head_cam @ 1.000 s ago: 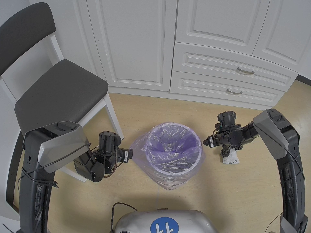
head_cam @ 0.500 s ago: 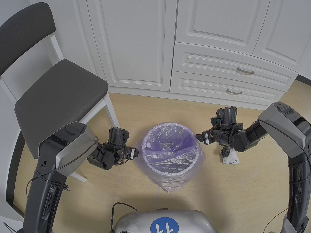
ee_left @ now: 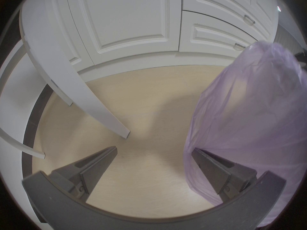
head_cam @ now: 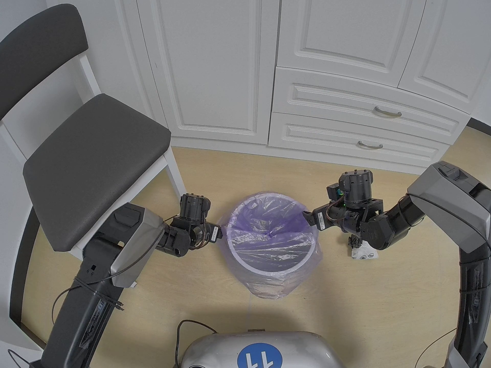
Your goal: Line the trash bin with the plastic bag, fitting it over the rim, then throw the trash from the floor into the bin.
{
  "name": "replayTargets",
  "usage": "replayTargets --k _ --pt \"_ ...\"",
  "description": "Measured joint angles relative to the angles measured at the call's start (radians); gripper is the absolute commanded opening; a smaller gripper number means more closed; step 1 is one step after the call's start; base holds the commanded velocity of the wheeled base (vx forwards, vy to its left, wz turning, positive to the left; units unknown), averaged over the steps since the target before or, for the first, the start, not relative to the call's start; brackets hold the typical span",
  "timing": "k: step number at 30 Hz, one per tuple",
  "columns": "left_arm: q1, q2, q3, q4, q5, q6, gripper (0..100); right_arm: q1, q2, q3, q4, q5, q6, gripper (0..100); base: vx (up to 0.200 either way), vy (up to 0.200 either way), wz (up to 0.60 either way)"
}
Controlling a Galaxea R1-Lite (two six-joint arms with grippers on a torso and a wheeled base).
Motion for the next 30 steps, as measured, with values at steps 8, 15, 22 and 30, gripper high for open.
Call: replayTargets --k 8,15,22,30 --pt "-0.005 0.055 -0.05 0.003 0.003 -0.01 100 -0.003 -0.003 0.008 -0.006 -0.001 -0.002 100 0.0 0.0 0.0" --pt "0.006 -0.013 0.014 -0.006 0.003 -0.111 100 0.011 -0.016 0.04 -0.04 -0.002 0.001 100 0.0 0.0 0.0" --pt "0.014 -0.151 0.246 -0.075 -0.009 -0.149 100 0.051 -0.027 0.097 -0.151 -0.026 0.014 100 0.0 0.0 0.0" --pt "0.02 -0.29 0.554 -0.325 -0.028 -0.164 100 0.13 -0.016 0.097 -0.138 -0.051 0.041 100 0.0 0.0 0.0"
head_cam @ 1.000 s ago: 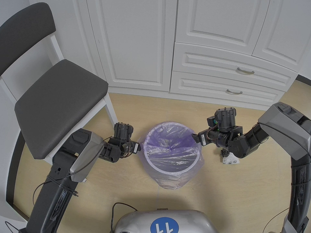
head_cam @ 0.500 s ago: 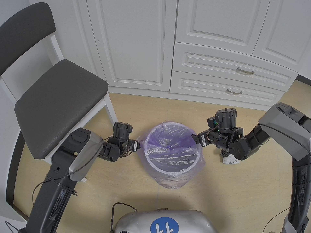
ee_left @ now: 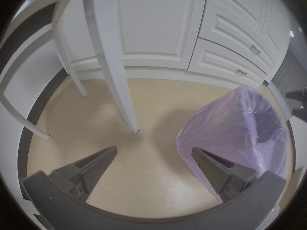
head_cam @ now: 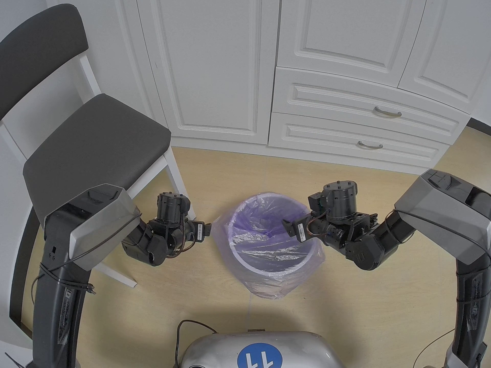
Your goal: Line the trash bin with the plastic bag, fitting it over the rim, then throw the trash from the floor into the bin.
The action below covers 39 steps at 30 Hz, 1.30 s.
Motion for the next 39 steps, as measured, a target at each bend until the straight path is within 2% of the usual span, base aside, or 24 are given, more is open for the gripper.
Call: replayTargets --k 4,11,16,18,21,23,29,39 --pt "0.002 -0.05 0.091 -0.077 -0.029 -0.005 100 0.034 0.004 -0.082 0.18 -0.022 0.014 100 0.0 0.0 0.0" --pt "0.024 -0.141 0.217 -0.227 -0.129 -0.052 100 0.101 0.039 -0.371 0.581 -0.13 0.035 100 0.0 0.0 0.0" --pt "0.072 -0.236 0.289 -0.299 -0.254 -0.093 100 0.14 0.098 -0.601 0.807 -0.213 0.043 100 0.0 0.0 0.0" --pt "0.103 -0.284 0.322 -0.323 -0.33 -0.112 100 0.153 0.13 -0.685 0.884 -0.238 0.045 100 0.0 0.0 0.0" --pt "0.151 -0.343 0.363 -0.363 -0.419 -0.137 100 0.166 0.181 -0.784 0.969 -0.276 0.045 100 0.0 0.0 0.0" --pt "0.177 -0.371 0.383 -0.387 -0.447 -0.15 100 0.169 0.219 -0.826 1.015 -0.303 0.043 100 0.0 0.0 0.0" --pt "0.213 -0.418 0.433 -0.449 -0.464 -0.16 100 0.167 0.297 -0.88 1.07 -0.341 0.02 100 0.0 0.0 0.0" --pt "0.198 -0.426 0.454 -0.478 -0.464 -0.162 100 0.166 0.293 -0.889 1.225 -0.35 0.025 100 0.0 0.0 0.0"
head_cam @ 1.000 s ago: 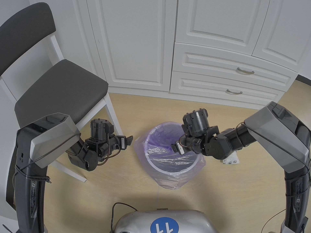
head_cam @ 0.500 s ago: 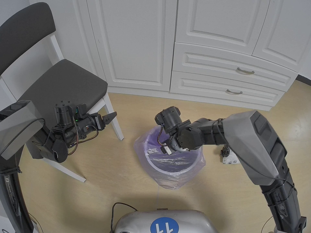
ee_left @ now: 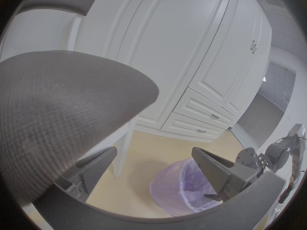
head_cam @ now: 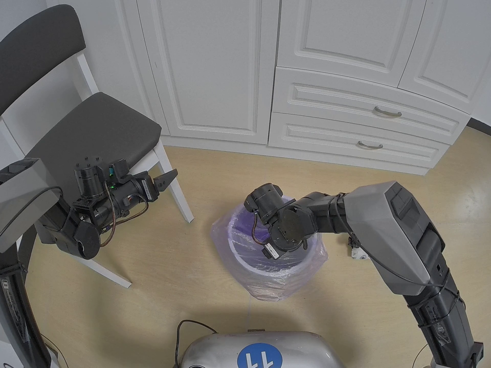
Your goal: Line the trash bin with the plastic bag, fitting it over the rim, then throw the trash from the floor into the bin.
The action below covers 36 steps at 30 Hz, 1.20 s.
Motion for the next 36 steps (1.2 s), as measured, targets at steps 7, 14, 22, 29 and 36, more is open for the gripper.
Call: replayTargets --k 7,14,22,29,36 --pt "-0.013 0.023 -0.001 -0.001 -0.003 -0.001 100 0.007 -0.033 0.0 0.025 0.0 0.006 100 0.0 0.0 0.0" --pt "-0.014 0.044 -0.007 -0.001 -0.005 -0.001 100 0.019 -0.071 0.0 0.084 0.0 0.007 100 0.0 0.0 0.0" --pt "-0.024 0.076 -0.016 -0.004 -0.002 -0.002 100 0.037 -0.108 0.002 0.13 -0.006 0.01 100 0.0 0.0 0.0" --pt "-0.037 0.095 -0.014 -0.011 -0.003 -0.021 100 0.034 -0.11 0.0 0.124 -0.011 0.014 100 0.0 0.0 0.0" --pt "-0.103 0.097 0.033 -0.071 -0.001 -0.037 100 0.019 -0.067 0.0 0.069 -0.011 0.019 100 0.0 0.0 0.0"
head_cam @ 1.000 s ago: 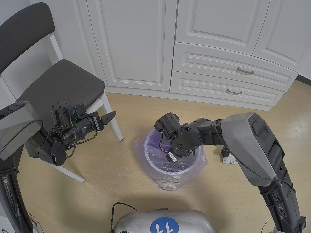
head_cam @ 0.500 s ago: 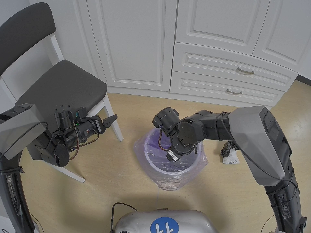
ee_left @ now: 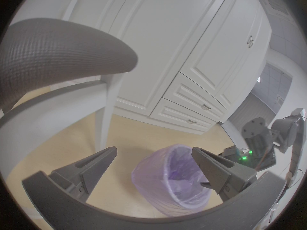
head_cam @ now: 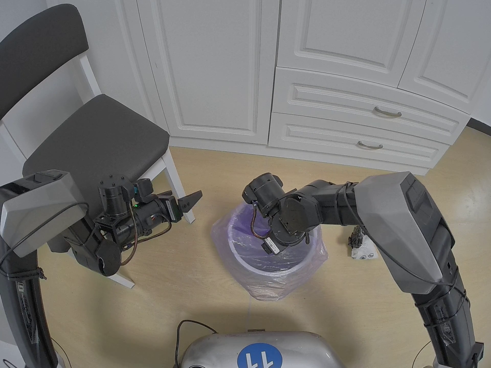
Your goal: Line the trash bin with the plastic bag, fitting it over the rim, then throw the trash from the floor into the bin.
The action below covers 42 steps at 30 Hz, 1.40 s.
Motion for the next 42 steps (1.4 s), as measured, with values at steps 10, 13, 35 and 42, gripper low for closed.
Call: replayTargets --k 10,13,35,42 --pt "-0.072 -0.047 0.092 -0.089 0.005 0.005 100 -0.04 0.066 0.0 -0.219 -0.005 -0.022 100 0.0 0.0 0.0" --pt "-0.08 -0.073 0.114 -0.099 0.004 0.007 100 -0.053 0.081 -0.001 -0.249 -0.006 -0.036 100 0.0 0.0 0.0" --pt "-0.084 -0.176 0.16 -0.129 0.002 0.008 100 0.039 0.064 0.0 0.126 0.041 0.044 100 0.0 0.0 0.0" --pt "-0.08 -0.179 0.158 -0.129 0.002 0.008 100 0.021 0.075 0.0 -0.009 0.036 0.03 100 0.0 0.0 0.0"
